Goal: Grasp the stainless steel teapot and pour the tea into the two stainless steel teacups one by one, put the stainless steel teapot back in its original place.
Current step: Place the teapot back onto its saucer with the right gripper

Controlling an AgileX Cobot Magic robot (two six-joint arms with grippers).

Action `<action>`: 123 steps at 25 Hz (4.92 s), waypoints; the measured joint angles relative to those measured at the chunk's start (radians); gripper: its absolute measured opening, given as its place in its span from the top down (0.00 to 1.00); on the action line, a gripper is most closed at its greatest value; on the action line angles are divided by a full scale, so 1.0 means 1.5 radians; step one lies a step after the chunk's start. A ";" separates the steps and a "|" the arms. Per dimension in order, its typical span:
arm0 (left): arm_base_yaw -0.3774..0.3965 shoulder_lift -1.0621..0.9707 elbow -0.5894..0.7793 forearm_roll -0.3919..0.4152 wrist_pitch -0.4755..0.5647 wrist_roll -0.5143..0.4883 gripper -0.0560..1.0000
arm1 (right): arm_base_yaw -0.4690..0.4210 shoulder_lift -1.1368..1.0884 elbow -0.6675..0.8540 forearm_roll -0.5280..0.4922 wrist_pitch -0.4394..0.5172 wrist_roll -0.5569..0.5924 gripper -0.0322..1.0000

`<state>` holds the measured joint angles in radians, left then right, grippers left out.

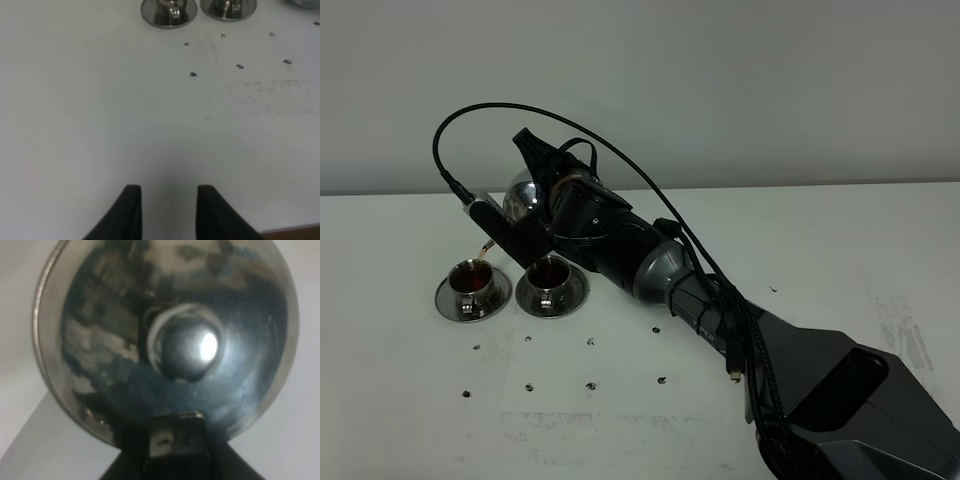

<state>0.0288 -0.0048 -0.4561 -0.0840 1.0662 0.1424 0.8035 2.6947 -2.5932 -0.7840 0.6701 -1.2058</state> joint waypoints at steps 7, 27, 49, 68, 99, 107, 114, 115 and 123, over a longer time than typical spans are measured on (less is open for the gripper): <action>0.000 0.000 0.000 0.000 0.000 0.000 0.68 | 0.000 0.000 0.000 -0.001 0.000 0.000 0.79; 0.000 0.000 0.000 0.000 0.000 0.000 0.68 | 0.000 -0.008 0.000 0.145 0.032 0.000 0.79; 0.000 0.000 0.000 0.000 0.000 0.000 0.68 | 0.000 -0.352 0.371 0.445 0.088 0.005 0.79; 0.000 0.000 0.000 0.000 0.000 0.000 0.68 | 0.025 -0.324 0.413 0.581 0.179 0.469 0.79; 0.000 0.000 0.000 0.000 0.000 0.000 0.68 | 0.042 -0.227 0.267 0.486 0.274 0.646 0.79; 0.000 0.000 0.000 0.000 0.000 0.000 0.68 | 0.011 -0.310 0.282 0.489 0.262 0.632 0.79; 0.000 0.000 0.000 0.000 0.000 0.000 0.68 | -0.056 -0.407 0.483 0.490 0.202 0.657 0.79; 0.000 0.000 0.000 0.000 0.000 0.000 0.68 | -0.069 -0.420 0.517 0.493 0.184 0.665 0.79; 0.000 0.000 0.000 0.000 0.000 0.000 0.68 | -0.162 -0.447 0.651 0.505 0.027 0.753 0.79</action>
<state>0.0288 -0.0048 -0.4561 -0.0840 1.0662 0.1424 0.5610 2.0237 -1.6170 -0.0258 0.7113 -0.0771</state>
